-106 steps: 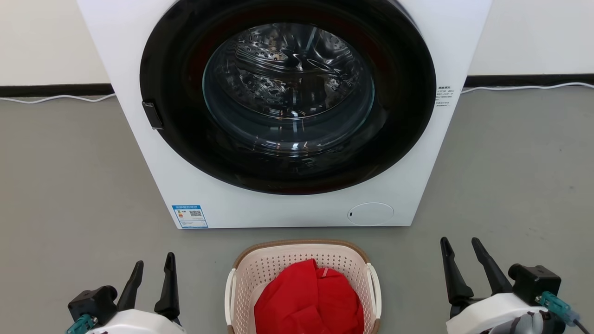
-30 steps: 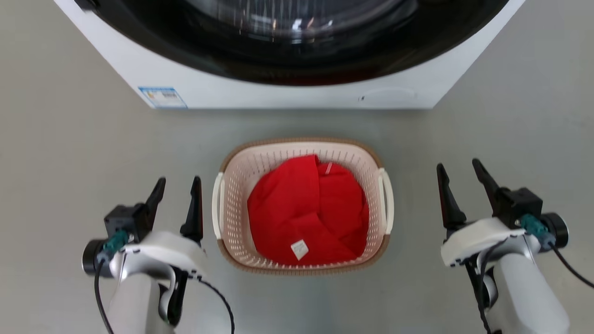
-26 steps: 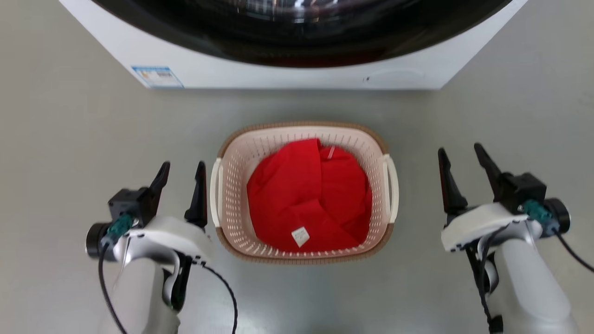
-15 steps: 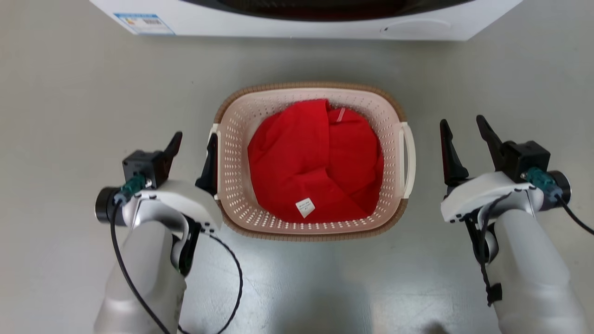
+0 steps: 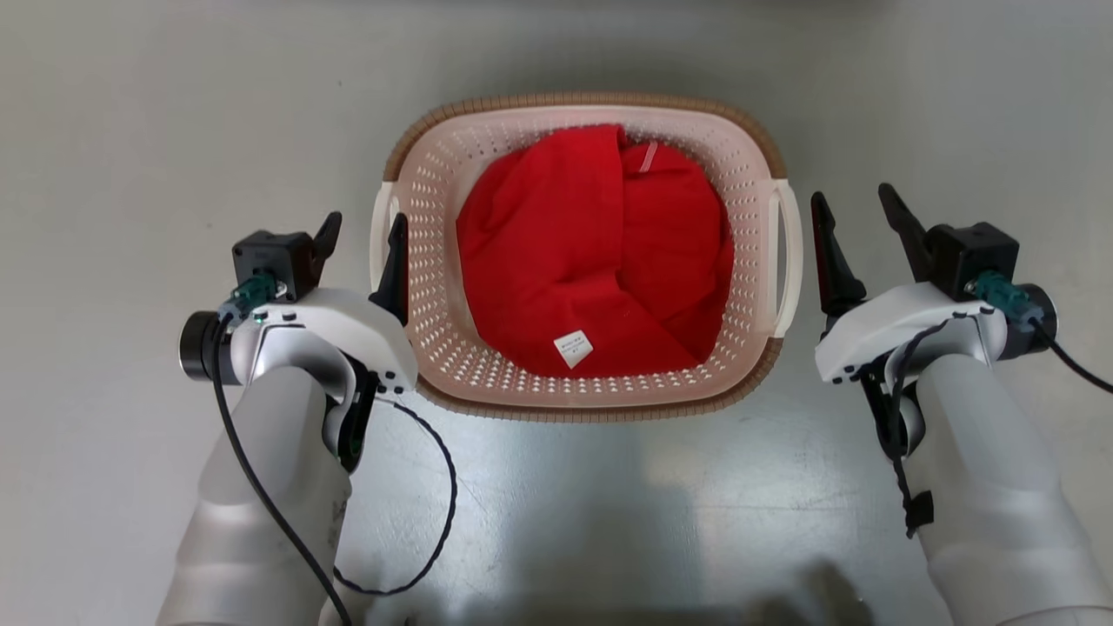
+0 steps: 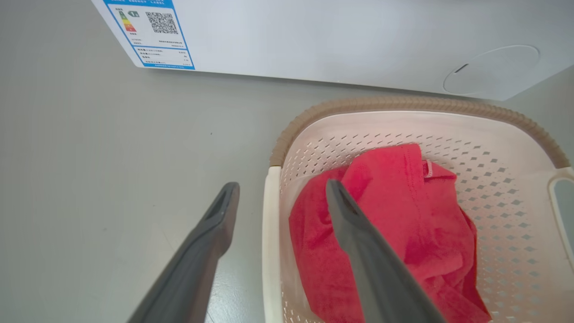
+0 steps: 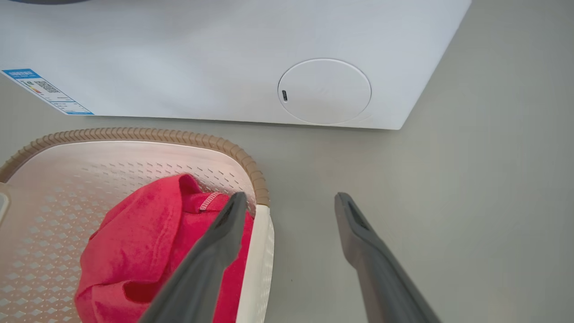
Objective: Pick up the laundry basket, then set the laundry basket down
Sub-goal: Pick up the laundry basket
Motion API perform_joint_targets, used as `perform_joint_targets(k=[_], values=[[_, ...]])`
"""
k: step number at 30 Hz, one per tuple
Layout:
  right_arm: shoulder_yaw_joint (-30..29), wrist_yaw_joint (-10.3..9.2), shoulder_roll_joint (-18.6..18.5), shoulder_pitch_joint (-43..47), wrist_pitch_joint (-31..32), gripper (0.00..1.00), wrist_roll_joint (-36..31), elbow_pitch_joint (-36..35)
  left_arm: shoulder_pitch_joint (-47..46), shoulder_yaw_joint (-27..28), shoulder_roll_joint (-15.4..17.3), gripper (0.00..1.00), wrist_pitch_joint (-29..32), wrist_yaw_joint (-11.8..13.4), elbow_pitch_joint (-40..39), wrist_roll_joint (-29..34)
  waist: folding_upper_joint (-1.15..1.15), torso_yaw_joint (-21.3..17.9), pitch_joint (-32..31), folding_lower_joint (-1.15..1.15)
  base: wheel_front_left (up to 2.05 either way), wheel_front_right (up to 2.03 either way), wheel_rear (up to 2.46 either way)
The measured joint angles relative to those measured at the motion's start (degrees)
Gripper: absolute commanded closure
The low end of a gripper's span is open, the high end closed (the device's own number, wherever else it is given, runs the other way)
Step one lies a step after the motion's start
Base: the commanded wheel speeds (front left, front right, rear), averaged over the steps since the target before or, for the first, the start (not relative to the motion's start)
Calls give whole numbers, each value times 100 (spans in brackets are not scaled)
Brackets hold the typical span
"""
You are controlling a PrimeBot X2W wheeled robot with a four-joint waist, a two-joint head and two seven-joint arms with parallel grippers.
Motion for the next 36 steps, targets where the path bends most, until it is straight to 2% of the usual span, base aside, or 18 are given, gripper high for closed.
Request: perform_joint_targets(k=[8, 13, 29, 36], values=[[36, 0, -20, -208, 0, 0, 23, 176, -263, 0, -9, 0, 0, 62, 316, 0, 0, 8, 288, 0, 0, 0, 0], [226, 0, -21, -318, 0, 0, 127, 326, -353, 10, -11, 0, 0, 189, 398, 10, 0, 32, 409, 0, 0, 0, 0], [662, 0, -44, -442, -1, 0, 634, 646, -473, -129, -12, 0, 0, 193, 409, -71, 0, 49, 744, 0, 0, 0, 0], [895, 0, -54, -575, -3, 0, 735, 1033, -482, -289, -10, 0, 0, 246, 532, -168, 0, 53, 813, 0, 0, 0, 0]])
